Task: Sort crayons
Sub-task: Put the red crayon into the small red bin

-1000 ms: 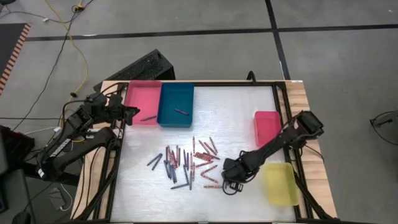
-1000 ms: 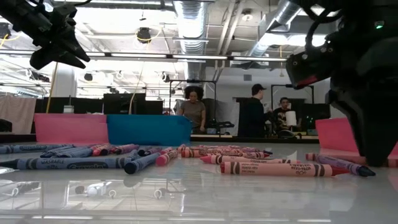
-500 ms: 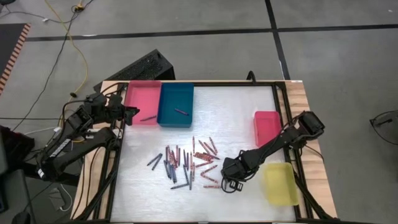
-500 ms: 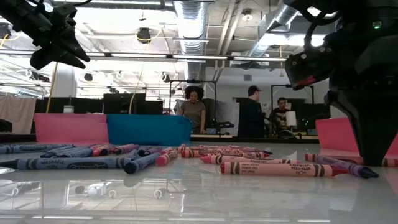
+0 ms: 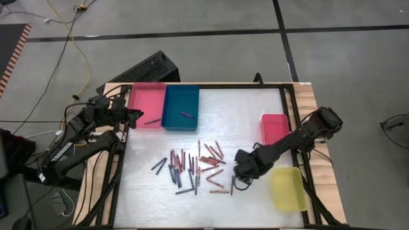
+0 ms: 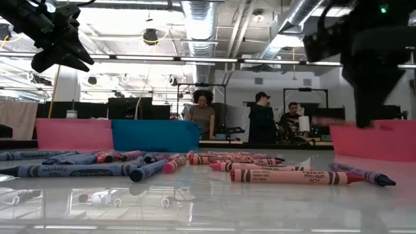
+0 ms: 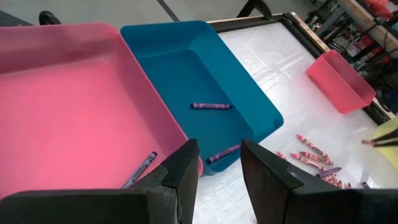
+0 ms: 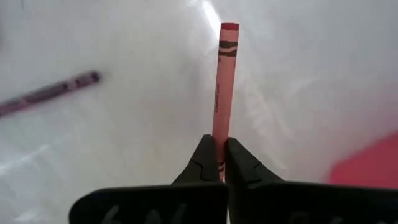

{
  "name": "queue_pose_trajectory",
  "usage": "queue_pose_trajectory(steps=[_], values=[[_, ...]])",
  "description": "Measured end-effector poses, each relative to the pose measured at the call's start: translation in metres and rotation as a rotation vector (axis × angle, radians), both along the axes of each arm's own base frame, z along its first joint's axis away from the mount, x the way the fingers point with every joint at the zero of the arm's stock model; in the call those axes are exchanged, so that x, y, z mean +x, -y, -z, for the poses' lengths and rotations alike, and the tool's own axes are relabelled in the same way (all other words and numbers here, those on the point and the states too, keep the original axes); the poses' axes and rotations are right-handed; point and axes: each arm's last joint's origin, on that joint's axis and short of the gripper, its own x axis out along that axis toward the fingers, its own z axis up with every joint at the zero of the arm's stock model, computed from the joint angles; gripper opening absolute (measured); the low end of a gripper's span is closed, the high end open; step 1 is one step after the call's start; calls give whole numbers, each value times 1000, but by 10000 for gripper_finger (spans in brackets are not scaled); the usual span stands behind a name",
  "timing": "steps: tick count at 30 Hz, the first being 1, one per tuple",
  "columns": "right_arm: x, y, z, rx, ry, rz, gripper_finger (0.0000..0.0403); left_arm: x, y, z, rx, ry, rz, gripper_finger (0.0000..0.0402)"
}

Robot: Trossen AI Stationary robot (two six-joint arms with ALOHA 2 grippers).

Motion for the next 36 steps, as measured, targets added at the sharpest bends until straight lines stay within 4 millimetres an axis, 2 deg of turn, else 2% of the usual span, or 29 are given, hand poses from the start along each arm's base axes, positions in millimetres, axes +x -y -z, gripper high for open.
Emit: queue_pose_trajectory(steps=[10, 18, 22, 31, 36], values=[[-42, 34, -47, -161, 120, 332, 2, 0, 0, 0, -1, 0, -1, 110], [-68, 59, -58, -265, 37, 631, 1, 0, -1, 0, 4, -6, -23, 110], [-67, 69, -54, -297, -12, 687, 1, 0, -1, 0, 3, -5, -23, 110], [-82, 96, -18, -337, -197, 794, 1, -1, -1, 0, 6, -11, -34, 110], [-86, 109, -9, -283, -159, 799, 1, -1, -1, 1, 7, -17, -42, 110]])
